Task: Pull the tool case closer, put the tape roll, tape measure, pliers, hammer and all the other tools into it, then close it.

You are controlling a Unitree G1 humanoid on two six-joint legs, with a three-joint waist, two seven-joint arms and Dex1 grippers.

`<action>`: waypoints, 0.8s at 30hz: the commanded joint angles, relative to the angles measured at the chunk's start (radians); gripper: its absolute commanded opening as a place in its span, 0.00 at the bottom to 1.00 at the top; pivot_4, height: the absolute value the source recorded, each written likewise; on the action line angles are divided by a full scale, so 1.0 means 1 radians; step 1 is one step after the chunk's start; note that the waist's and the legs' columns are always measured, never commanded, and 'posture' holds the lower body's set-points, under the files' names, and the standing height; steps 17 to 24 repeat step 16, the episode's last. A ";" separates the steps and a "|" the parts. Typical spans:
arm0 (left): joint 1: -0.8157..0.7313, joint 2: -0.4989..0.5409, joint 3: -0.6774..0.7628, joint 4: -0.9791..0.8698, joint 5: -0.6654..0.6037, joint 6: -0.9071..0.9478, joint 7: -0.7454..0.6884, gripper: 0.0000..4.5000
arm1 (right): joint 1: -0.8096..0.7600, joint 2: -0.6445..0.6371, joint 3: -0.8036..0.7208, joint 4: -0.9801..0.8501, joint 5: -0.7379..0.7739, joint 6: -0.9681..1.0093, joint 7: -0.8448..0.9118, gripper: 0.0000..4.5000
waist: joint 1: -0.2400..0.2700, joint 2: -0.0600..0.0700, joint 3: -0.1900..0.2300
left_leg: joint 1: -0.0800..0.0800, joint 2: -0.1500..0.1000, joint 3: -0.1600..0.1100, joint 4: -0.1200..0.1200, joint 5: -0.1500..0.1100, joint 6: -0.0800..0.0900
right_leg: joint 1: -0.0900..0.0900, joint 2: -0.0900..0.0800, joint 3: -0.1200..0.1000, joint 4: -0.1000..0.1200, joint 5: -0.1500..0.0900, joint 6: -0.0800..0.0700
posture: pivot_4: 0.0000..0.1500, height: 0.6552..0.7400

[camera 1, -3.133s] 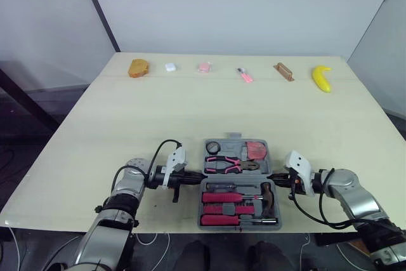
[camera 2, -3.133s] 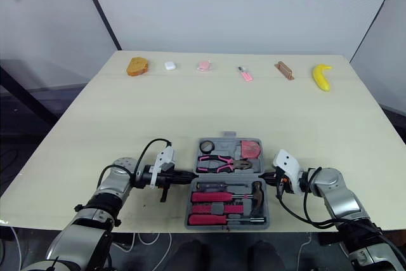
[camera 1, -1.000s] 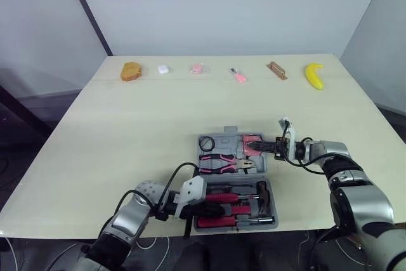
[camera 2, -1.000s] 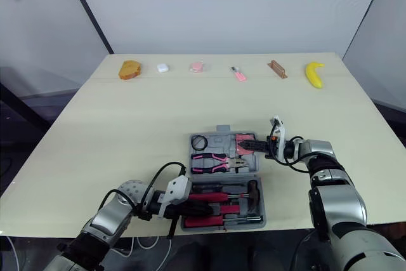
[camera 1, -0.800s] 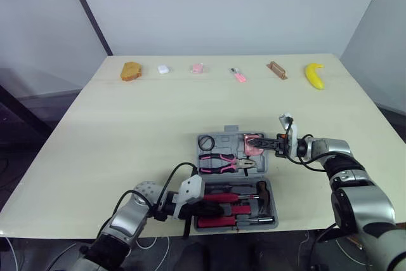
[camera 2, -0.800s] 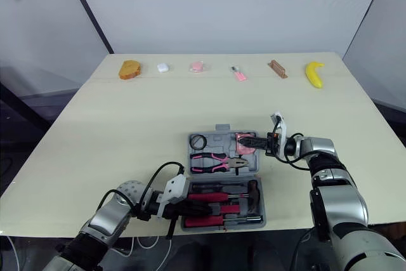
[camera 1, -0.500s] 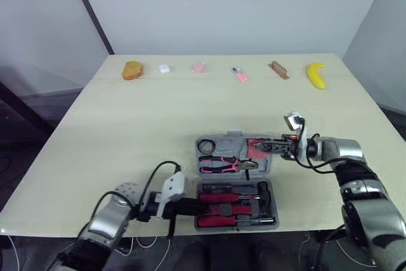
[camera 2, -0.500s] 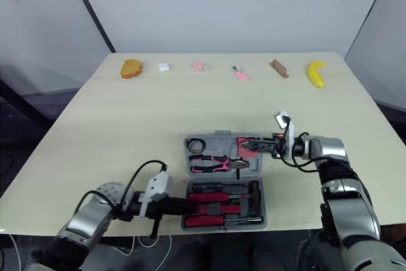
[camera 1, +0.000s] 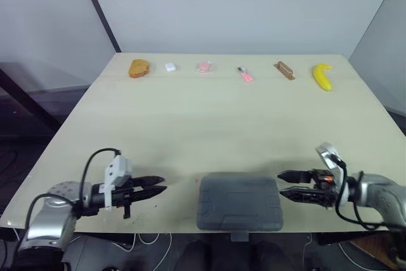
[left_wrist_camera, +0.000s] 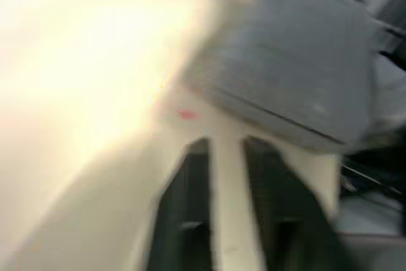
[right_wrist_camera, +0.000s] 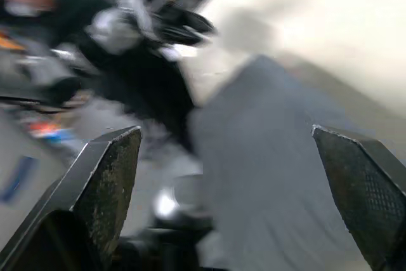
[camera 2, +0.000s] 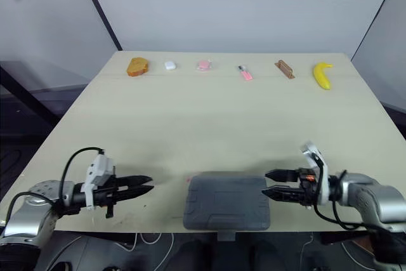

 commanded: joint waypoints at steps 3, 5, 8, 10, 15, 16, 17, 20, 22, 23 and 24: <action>0.009 -0.029 0.080 -0.024 -0.022 -0.044 0.065 0.81 | 0.199 0.001 -0.127 -0.062 -0.161 -0.424 -0.108 1.00 | 0.003 -0.001 0.000 | 0.000 0.000 0.001 0.000 0.000 0.000 | 0.002 0.000 0.000 -0.002 0.000 0.000 | 1.00 1.00; 0.026 -0.038 0.090 -0.040 -0.014 -0.051 0.087 0.98 | 0.245 0.022 -0.167 -0.039 -0.181 -0.536 -0.142 1.00 | 0.000 -0.001 0.000 | 0.000 0.000 0.001 0.000 0.000 0.000 | 0.002 0.000 0.000 -0.002 0.000 0.000 | 1.00 1.00; 0.054 -0.039 0.098 -0.056 -0.001 -0.062 0.112 0.98 | 0.289 0.053 -0.210 0.014 -0.203 -0.730 -0.157 1.00 | -0.004 -0.002 0.000 | 0.002 0.000 0.001 0.000 0.000 0.000 | 0.002 0.000 0.001 -0.002 0.000 0.000 | 1.00 1.00; 0.075 -0.036 0.106 -0.059 0.015 -0.065 0.140 0.98 | 0.317 0.044 -0.226 0.050 -0.217 -0.786 -0.167 1.00 | -0.004 -0.002 0.000 | 0.002 0.001 0.002 0.000 0.000 0.000 | 0.002 0.000 0.002 -0.002 0.000 0.000 | 1.00 1.00; 0.109 -0.040 0.109 -0.082 0.070 -0.083 0.226 0.98 | 0.344 0.045 -0.239 0.146 -0.203 -0.864 -0.181 1.00 | -0.001 -0.002 0.000 | 0.002 0.001 0.002 0.000 0.000 0.000 | 0.002 0.000 0.002 -0.002 0.000 0.000 | 1.00 1.00; 0.112 -0.038 0.110 -0.082 0.081 -0.098 0.234 0.98 | 0.349 0.052 -0.233 0.161 -0.202 -0.883 -0.183 1.00 | -0.001 -0.002 0.000 | 0.002 0.001 0.002 0.000 0.000 0.000 | 0.002 0.000 0.002 -0.002 0.000 0.000 | 1.00 1.00; 0.112 -0.038 0.110 -0.082 0.081 -0.098 0.234 0.98 | 0.349 0.052 -0.233 0.161 -0.202 -0.883 -0.183 1.00 | -0.001 -0.002 0.000 | 0.002 0.001 0.002 0.000 0.000 0.000 | 0.002 0.000 0.002 -0.002 0.000 0.000 | 1.00 1.00; 0.112 -0.038 0.110 -0.082 0.081 -0.098 0.234 0.98 | 0.349 0.052 -0.233 0.161 -0.202 -0.883 -0.183 1.00 | -0.001 -0.002 0.000 | 0.002 0.001 0.002 0.000 0.000 0.000 | 0.002 0.000 0.002 -0.002 0.000 0.000 | 1.00 1.00; 0.112 -0.038 0.110 -0.082 0.081 -0.098 0.234 0.98 | 0.349 0.052 -0.233 0.161 -0.202 -0.883 -0.183 1.00 | -0.001 -0.002 0.000 | 0.002 0.001 0.002 0.000 0.000 0.000 | 0.002 0.000 0.002 -0.002 0.000 0.000 | 1.00 1.00; 0.112 -0.038 0.110 -0.082 0.081 -0.098 0.234 0.98 | 0.349 0.052 -0.233 0.161 -0.202 -0.883 -0.183 1.00 | -0.001 -0.002 0.000 | 0.002 0.001 0.002 0.000 0.000 0.000 | 0.002 0.000 0.002 -0.002 0.000 0.000 | 1.00 1.00; 0.112 -0.038 0.110 -0.082 0.081 -0.098 0.234 0.98 | 0.349 0.052 -0.233 0.161 -0.202 -0.883 -0.183 1.00 | -0.001 -0.002 0.000 | 0.002 0.001 0.002 0.000 0.000 0.000 | 0.002 0.000 0.002 -0.002 0.000 0.000 | 1.00 1.00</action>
